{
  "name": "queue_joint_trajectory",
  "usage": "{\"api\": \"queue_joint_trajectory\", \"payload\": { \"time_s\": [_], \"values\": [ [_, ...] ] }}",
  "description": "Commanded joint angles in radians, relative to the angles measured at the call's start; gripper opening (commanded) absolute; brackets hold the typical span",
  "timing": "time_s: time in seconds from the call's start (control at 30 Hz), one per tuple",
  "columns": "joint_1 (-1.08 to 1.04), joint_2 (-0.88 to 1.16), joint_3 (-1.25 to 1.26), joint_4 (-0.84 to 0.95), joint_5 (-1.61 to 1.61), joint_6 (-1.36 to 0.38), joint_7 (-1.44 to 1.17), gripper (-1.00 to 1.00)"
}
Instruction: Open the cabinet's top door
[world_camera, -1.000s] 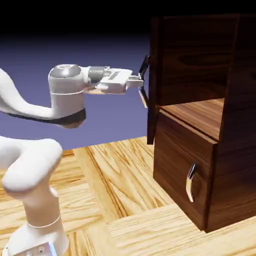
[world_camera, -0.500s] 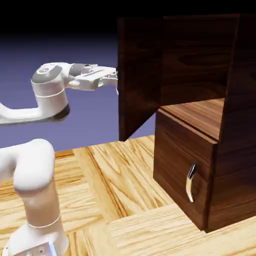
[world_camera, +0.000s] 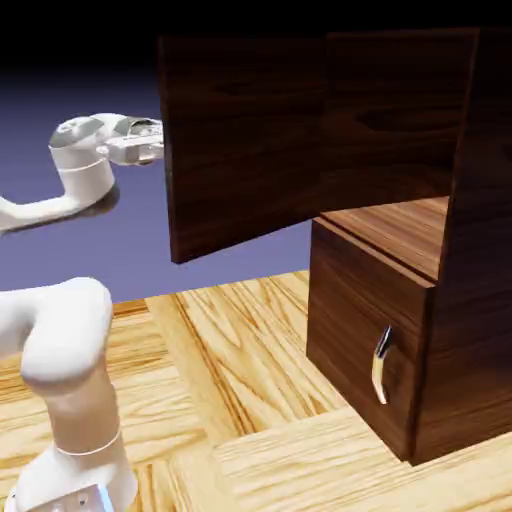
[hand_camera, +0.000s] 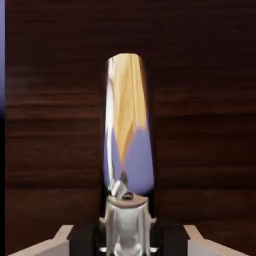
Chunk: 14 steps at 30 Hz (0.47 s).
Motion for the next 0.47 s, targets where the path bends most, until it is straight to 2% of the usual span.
{"api": "queue_joint_trajectory", "payload": {
  "time_s": [0.0,0.4,0.43],
  "values": [
    [-0.027,0.004,0.020,0.036,0.013,-0.036,-0.003,-1.00],
    [-0.351,0.024,0.178,0.452,0.099,-0.408,-0.059,-1.00],
    [-0.351,0.024,0.178,0.452,0.099,-0.408,-0.059,1.00]
  ]
}}
